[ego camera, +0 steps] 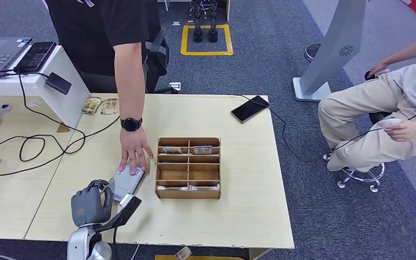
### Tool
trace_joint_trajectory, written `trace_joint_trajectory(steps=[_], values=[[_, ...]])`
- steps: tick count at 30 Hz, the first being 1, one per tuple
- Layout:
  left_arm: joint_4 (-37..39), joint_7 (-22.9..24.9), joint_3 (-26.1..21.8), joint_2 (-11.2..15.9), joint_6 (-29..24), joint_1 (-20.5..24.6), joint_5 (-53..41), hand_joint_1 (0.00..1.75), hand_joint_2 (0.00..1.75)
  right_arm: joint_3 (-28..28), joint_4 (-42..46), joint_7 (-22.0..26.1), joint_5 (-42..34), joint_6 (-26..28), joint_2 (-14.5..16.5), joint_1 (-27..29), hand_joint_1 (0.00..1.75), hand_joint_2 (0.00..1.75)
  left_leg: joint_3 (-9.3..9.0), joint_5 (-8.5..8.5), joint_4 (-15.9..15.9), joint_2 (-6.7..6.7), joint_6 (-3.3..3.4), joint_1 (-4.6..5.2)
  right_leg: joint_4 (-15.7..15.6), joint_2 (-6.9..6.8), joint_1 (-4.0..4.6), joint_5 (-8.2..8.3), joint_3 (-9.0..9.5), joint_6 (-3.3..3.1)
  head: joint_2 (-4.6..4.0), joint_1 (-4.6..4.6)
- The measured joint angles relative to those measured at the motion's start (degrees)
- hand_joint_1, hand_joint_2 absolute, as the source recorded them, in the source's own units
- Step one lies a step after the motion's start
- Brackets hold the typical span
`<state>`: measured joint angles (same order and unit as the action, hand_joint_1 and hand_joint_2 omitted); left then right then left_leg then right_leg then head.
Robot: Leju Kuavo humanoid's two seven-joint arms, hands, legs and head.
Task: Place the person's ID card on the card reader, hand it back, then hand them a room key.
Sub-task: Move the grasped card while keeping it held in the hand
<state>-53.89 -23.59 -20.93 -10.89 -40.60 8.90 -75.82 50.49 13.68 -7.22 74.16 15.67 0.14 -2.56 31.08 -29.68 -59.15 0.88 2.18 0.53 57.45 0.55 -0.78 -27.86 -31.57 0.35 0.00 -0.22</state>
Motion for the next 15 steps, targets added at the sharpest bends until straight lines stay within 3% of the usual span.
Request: trace_joint_trajectory(steps=[4, 11, 15], values=[[-2.71, -9.02, -4.36, -2.83, -0.01, 0.06, 2.78, 1.75, 1.75, 0.00, -0.08, -0.01, 0.30, 0.21, 0.01, 0.01, 0.00, 1.75, 0.02, 0.00, 0.00, -0.02, 0.01, 0.01, -0.01, 0.02, -0.01, 0.00, -0.01, 0.00, 0.00, 0.00], [-4.54, -11.29, -7.81, -4.13, -0.01, 0.03, 3.61, 1.75, 1.75, 0.00, -0.13, -0.01, 0.37, 0.39, 0.03, 0.02, 0.00, 1.75, 0.04, -0.01, -0.01, -0.04, 0.01, 0.01, -0.02, 0.04, 0.01, 0.00, -0.08, 0.00, 0.00, -0.01], [-5.93, -15.36, -9.44, -4.51, 0.01, 0.14, 4.87, 1.75, 1.75, 0.00, -0.13, -0.01, 0.68, 0.43, 0.03, 0.02, 0.00, 1.75, 0.04, -0.01, 0.00, -0.07, 0.01, -0.01, -0.02, 0.08, 0.02, 0.00, -0.11, 0.00, 0.00, -0.01]])
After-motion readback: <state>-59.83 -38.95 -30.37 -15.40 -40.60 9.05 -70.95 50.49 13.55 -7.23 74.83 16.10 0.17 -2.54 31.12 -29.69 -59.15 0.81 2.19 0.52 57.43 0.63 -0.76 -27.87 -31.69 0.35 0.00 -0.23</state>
